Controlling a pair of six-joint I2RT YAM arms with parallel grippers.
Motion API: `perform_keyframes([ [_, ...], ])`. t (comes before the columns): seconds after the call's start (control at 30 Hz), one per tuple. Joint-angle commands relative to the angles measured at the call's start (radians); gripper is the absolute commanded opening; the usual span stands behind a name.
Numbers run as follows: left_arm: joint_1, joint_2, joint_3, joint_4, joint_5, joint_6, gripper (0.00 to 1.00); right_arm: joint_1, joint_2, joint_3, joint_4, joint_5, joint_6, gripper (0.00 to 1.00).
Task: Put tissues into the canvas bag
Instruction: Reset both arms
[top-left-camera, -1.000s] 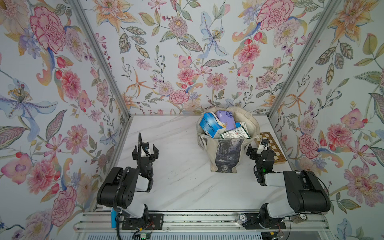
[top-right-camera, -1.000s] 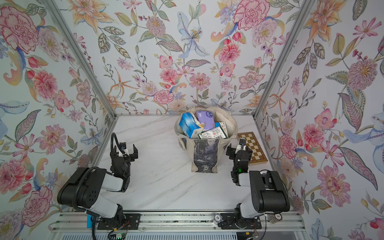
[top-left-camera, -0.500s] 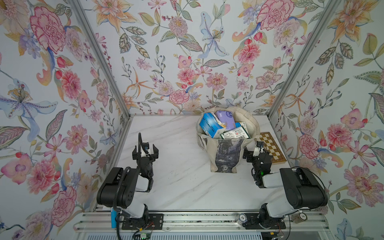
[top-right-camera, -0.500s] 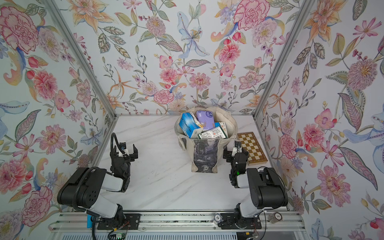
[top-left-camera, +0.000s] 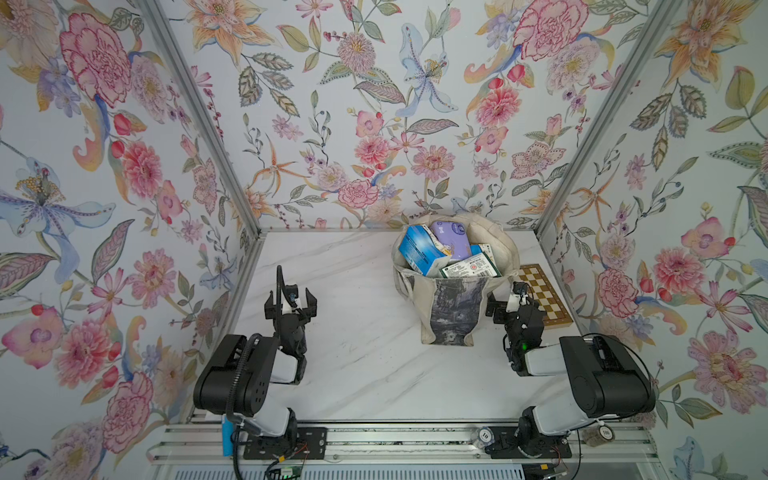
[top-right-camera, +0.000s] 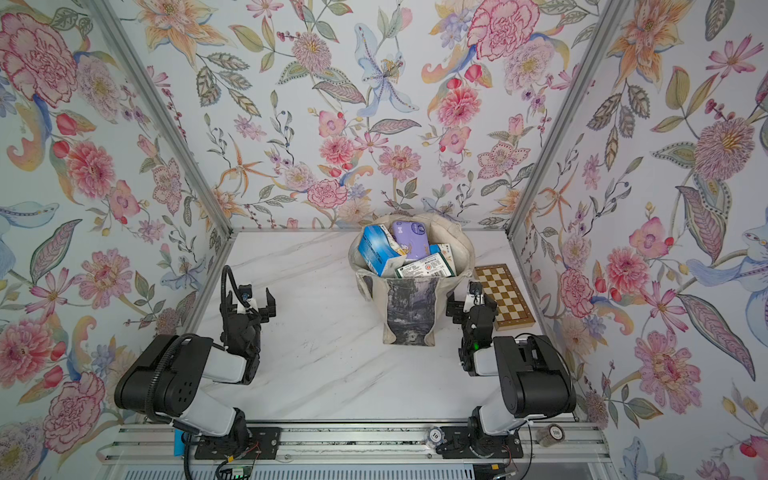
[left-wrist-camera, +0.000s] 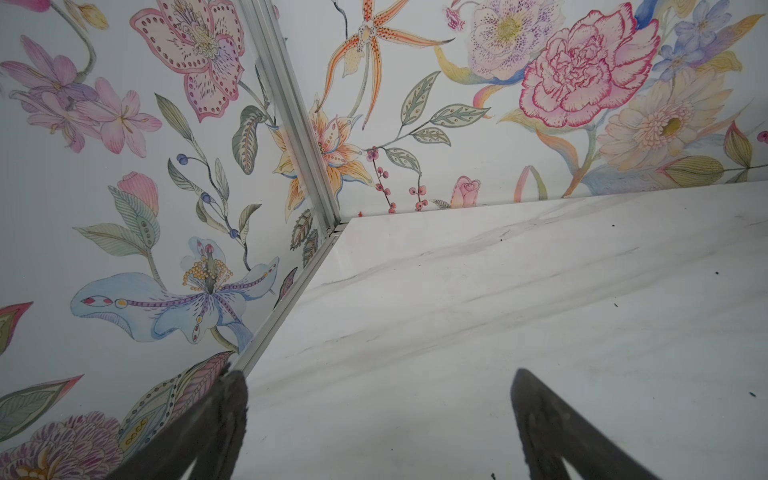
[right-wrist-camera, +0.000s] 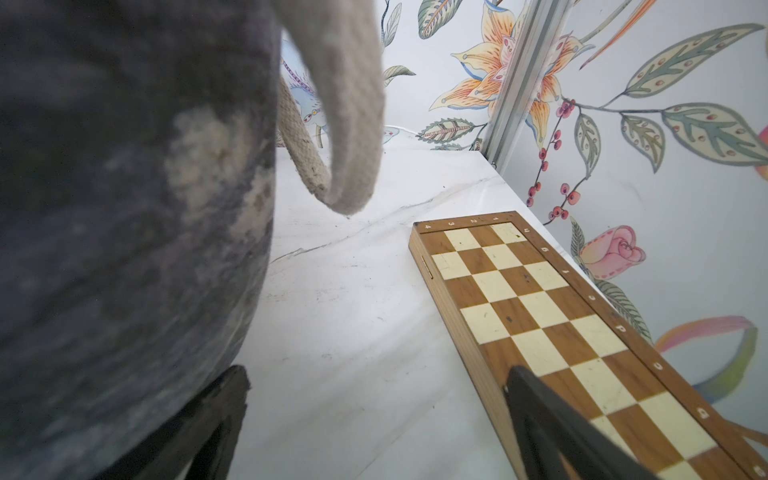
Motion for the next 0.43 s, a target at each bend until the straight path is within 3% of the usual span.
perform_keyframes([
  [0.0,-0.004,0.009,-0.009,0.032,0.011,0.005,0.99,-0.007,0.006,0.005,0.009,-0.033,-0.004,0.99],
  [0.4,-0.004,0.007,-0.008,0.031,0.011,0.005,0.99,-0.025,0.004,0.012,-0.011,-0.069,0.004,0.99],
])
